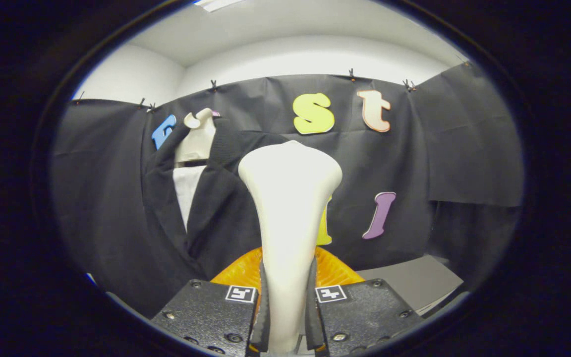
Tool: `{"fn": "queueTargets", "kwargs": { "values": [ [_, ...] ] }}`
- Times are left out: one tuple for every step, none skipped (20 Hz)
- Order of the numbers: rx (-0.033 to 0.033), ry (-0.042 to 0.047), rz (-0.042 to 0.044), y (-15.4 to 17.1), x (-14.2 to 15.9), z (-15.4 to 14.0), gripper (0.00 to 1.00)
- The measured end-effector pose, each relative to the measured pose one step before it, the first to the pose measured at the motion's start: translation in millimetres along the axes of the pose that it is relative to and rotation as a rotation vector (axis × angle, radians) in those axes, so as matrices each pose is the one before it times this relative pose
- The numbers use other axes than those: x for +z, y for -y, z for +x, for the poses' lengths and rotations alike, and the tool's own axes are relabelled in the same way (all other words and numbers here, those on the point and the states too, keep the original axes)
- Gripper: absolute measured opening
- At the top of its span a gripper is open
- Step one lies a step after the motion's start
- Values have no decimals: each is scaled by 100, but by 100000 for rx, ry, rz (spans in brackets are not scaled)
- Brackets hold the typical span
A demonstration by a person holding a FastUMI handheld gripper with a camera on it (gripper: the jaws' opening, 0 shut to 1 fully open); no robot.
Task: Iron the clothes twice with a garment steamer, once on the left side and once on the right side.
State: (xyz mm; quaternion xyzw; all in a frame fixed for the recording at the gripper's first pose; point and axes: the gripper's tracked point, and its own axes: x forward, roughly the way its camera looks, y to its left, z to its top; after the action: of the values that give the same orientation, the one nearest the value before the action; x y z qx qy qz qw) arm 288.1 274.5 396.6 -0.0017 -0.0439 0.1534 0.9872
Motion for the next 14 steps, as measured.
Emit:
{"fn": "queueTargets", "kwargs": {
  "values": [
    [3,-382,-764,-1211,85,474,31],
    [370,-361,-550,-1138,14,419,31],
    [295,-96,-673,-1096,-20,394,31],
    [-254,85,-722,-847,117,415,31],
    [-369,-311,-1294,-707,-50,349,31],
    [-60,-439,-1098,-764,-82,359,31],
    [-227,-604,-397,-584,-71,436,31],
    [-569,-969,-859,-446,-244,506,31],
    [-938,-1083,-673,-261,-311,511,31],
    [-463,-782,-60,-107,-220,305,31],
    [-183,-1505,-300,-217,-506,349,31],
    [-328,-1533,-268,-149,-571,470,31],
    [-867,-1505,-152,-39,-677,287,31],
    [25,-1363,-339,-231,-581,231,31]
  ]
}}
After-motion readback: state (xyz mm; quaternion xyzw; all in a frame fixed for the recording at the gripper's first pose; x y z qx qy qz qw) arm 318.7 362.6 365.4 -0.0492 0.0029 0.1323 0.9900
